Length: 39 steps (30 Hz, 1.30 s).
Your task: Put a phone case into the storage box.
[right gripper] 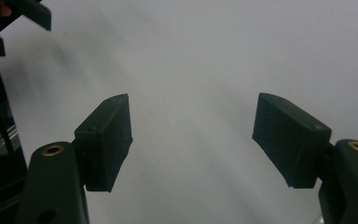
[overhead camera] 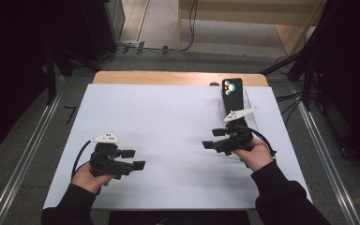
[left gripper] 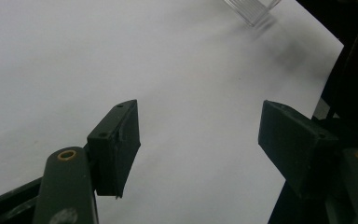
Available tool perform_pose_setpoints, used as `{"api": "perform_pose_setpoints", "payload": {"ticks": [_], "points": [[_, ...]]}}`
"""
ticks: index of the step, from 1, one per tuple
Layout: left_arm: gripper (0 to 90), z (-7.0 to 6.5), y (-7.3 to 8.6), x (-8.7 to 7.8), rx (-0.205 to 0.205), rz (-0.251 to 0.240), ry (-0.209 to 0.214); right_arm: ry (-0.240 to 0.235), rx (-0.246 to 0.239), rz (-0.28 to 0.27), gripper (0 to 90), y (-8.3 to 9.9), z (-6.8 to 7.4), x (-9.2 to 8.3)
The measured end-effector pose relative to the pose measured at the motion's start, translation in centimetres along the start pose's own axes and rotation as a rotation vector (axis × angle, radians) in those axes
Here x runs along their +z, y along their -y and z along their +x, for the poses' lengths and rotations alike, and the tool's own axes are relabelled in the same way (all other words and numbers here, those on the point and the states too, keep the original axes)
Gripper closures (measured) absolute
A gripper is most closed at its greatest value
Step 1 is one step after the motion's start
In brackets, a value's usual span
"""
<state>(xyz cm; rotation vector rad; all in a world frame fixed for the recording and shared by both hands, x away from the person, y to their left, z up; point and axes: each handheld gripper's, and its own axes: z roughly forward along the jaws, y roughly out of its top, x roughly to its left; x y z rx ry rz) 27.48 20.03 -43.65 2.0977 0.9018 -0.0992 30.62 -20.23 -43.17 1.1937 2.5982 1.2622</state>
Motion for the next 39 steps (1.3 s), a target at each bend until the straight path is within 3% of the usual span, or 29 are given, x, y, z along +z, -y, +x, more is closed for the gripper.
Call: {"api": "perform_pose_setpoints", "payload": {"ticks": [6,10,12,23,35,39], "points": [[29.1,-0.4,0.2,0.1,0.022,0.007,-0.011,-0.031,-0.029,0.013,26.3,1.8,0.6,-0.4],[29.1,-0.4,0.5,0.0,-0.002,-0.013,0.031,-0.067,-0.049,0.010,26.3,3.3,0.9,-0.6],[29.1,-0.4,0.6,0.0,0.007,-0.009,0.023,-0.052,-0.068,0.016,26.3,4.1,1.0,-0.7],[29.1,-0.5,1.1,0.2,0.017,0.004,0.008,-0.014,-0.049,0.070,26.2,6.7,0.9,-1.6],[29.0,-0.1,1.7,0.2,0.019,-0.008,-0.009,0.037,0.027,0.090,25.7,8.4,-0.4,-2.4],[29.0,0.0,1.8,0.3,0.019,-0.006,-0.016,0.038,0.029,0.096,25.7,8.4,-0.6,-2.4]]}}
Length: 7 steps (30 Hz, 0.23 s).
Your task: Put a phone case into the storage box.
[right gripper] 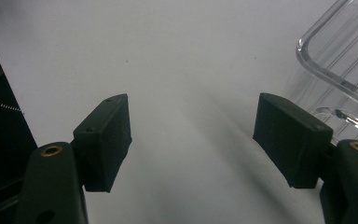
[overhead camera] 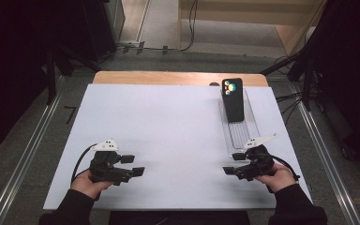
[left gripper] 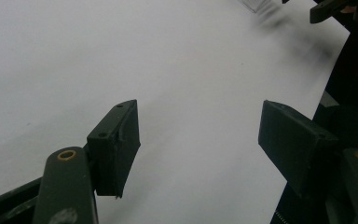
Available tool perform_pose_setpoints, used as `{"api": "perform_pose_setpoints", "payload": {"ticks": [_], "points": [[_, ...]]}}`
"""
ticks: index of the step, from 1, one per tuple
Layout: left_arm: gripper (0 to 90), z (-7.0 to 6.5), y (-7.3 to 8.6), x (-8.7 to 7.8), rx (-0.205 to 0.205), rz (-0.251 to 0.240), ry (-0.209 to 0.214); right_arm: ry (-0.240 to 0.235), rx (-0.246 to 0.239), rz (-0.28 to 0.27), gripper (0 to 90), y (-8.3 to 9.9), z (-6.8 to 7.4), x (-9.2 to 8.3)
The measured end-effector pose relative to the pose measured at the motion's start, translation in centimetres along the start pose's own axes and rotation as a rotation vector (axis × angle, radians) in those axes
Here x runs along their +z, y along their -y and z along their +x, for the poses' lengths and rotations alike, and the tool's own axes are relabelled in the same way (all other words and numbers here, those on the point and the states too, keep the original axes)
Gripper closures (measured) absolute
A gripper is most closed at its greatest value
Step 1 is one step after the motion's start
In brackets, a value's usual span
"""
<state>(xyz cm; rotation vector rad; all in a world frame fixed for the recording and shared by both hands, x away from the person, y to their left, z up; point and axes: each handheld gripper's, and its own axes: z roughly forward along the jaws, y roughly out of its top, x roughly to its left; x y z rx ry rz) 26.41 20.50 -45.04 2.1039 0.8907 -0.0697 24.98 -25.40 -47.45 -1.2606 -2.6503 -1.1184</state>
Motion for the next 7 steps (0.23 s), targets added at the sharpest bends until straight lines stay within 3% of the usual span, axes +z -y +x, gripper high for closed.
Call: {"api": "perform_pose_setpoints", "payload": {"ticks": [7], "points": [[29.0,0.06,-0.04,0.03,-0.007,0.000,0.002,0.001,0.000,0.006,24.9,0.01,-0.08,0.14]]}}
